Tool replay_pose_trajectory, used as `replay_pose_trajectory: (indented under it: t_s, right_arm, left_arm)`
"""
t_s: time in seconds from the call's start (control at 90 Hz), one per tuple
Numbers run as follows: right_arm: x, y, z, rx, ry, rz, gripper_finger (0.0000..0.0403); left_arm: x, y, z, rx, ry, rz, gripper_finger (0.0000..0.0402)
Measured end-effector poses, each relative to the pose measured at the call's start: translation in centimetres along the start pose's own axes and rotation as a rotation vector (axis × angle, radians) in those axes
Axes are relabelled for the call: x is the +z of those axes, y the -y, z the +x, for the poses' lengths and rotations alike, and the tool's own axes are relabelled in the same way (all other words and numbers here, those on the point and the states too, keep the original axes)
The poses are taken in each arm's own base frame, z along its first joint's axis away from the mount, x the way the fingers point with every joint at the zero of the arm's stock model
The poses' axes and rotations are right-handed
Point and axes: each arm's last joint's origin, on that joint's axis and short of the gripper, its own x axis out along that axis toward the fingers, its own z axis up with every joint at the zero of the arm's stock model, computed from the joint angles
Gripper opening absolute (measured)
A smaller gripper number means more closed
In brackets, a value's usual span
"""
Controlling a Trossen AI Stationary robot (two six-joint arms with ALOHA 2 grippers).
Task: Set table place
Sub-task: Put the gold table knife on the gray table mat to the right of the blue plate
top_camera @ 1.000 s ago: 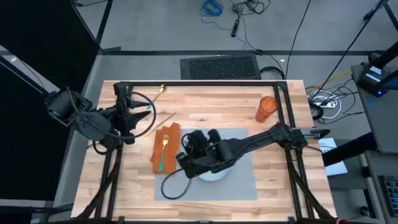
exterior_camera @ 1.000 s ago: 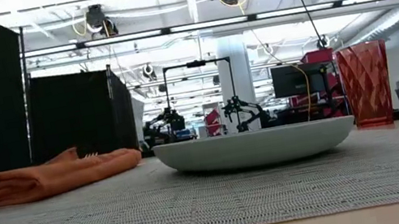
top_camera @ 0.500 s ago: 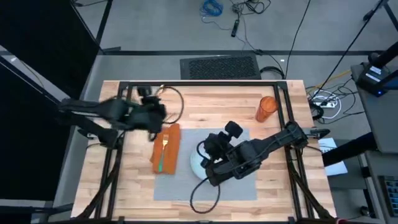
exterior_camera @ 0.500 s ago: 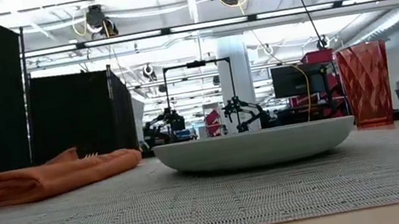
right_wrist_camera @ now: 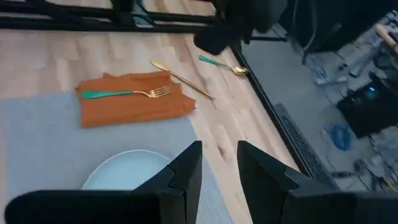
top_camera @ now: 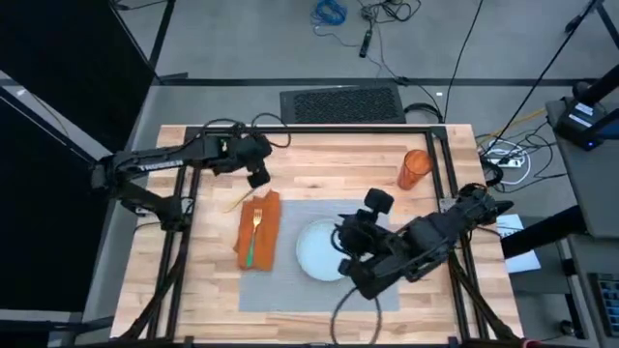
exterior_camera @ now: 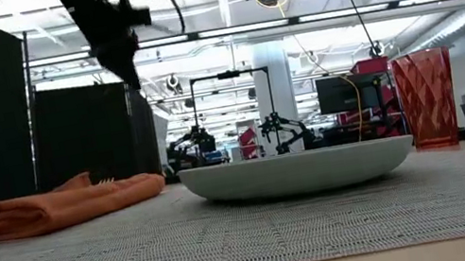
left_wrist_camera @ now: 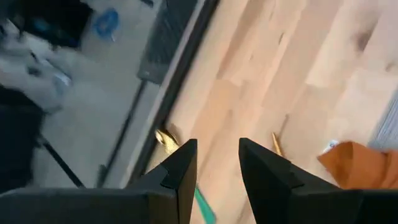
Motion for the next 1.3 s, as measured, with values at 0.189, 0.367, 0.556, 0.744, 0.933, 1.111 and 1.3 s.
replay_pose_trajectory:
  t_s: [0.189, 0.367, 0.556, 0.744, 0.933, 1.111, 1.3]
  right_arm:
    - [-0.6, -0.6, -1.9, 0.051, 0.025, -0.024, 0.0086]
    - [-0.7, -0.9, -2.3, 0.066, 0.036, -0.014, 0.0086]
    - [-0.3, -1.1, -2.2, 0.085, 0.061, 0.035, 0.0086]
    - [0.5, -1.1, -1.8, 0.098, 0.093, 0.080, 0.0086]
    - [0.4, -1.2, -1.6, 0.150, 0.056, 0.003, 0.0086]
    - [0.1, -1.5, -1.7, 0.248, -0.007, -0.077, 0.0086]
    - [-0.2, -1.6, -1.8, 0.310, -0.061, -0.103, 0.0086]
  left_arm:
    - [-0.1, -0.2, 3.3, -0.077, -0.116, 0.026, 0.0105]
    - [0.1, 0.2, 4.9, -0.088, -0.153, 0.098, 0.0105]
    - [0.4, 0.5, 5.6, -0.090, -0.147, 0.134, 0.0105]
    - [0.4, 0.5, 5.5, -0.086, -0.143, 0.087, 0.0105]
    - [-0.1, 0.8, 5.7, -0.153, -0.172, 0.036, 0.0105]
    - [-1.6, 1.1, 6.8, -0.173, -0.226, 0.048, 0.0105]
    - [-3.1, 1.2, 8.7, -0.250, -0.252, -0.002, 0.0105]
